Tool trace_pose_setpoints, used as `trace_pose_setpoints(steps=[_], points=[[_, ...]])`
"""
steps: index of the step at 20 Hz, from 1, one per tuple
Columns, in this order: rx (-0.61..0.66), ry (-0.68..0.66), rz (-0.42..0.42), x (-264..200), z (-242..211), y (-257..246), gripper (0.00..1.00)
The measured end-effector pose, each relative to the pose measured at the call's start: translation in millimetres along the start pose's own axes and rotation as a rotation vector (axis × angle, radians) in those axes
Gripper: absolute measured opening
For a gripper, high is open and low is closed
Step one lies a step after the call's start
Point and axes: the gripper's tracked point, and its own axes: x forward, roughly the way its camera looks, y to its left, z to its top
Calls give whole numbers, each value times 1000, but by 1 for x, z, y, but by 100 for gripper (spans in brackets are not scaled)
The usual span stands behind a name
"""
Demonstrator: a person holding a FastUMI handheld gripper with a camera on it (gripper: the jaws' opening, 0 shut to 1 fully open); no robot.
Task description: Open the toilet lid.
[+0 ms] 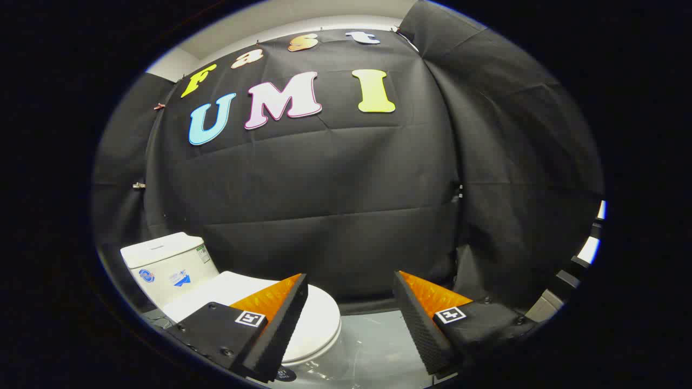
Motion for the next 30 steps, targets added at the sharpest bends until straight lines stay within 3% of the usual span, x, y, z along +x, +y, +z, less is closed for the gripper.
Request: trace_pose_setpoints(steps=[30], points=[[-43,57,5,3,-20,8,98]])
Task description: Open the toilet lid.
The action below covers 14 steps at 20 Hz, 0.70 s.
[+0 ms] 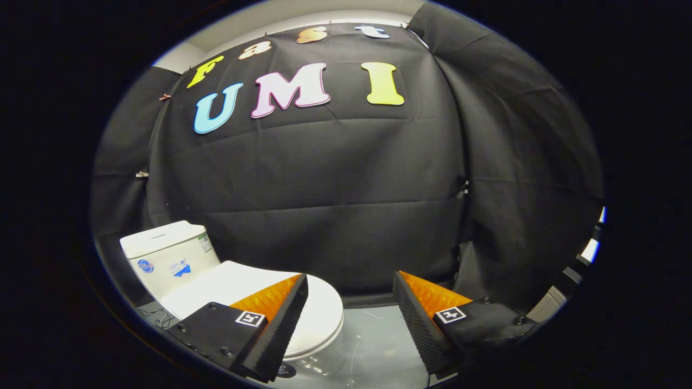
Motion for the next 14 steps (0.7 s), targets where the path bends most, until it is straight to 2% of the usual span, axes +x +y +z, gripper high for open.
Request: trace_pose_setpoints(steps=[4,6,9,14], points=[[52,12,-7,-2,2,3,98],[62,45,-64,-3,-8,-6,98],[127,78,-86,-1,-11,-5,98],[96,77,-84,1,-7,-1,98]])
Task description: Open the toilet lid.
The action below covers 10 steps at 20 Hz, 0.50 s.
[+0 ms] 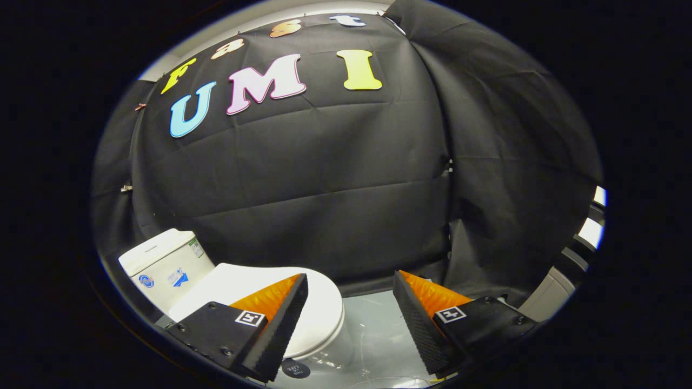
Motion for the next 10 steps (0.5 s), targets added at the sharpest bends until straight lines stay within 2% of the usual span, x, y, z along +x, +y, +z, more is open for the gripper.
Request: trace_pose_setpoints(steps=[4,10], points=[[11,37,11,-4,-15,-1,98],[83,131,52,-16,-65,11,99]])
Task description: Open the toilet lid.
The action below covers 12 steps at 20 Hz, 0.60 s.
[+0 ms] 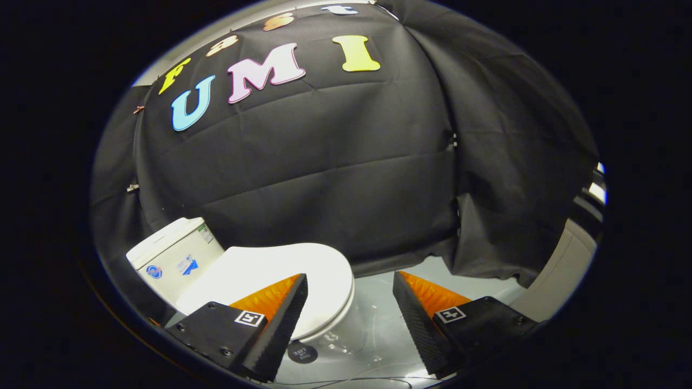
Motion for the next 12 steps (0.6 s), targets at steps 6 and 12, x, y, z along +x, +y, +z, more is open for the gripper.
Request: trace_pose_setpoints(steps=[6,12], points=[[128,139,46,-5,-69,16,99],[437,310,71,-7,-129,29,89]])
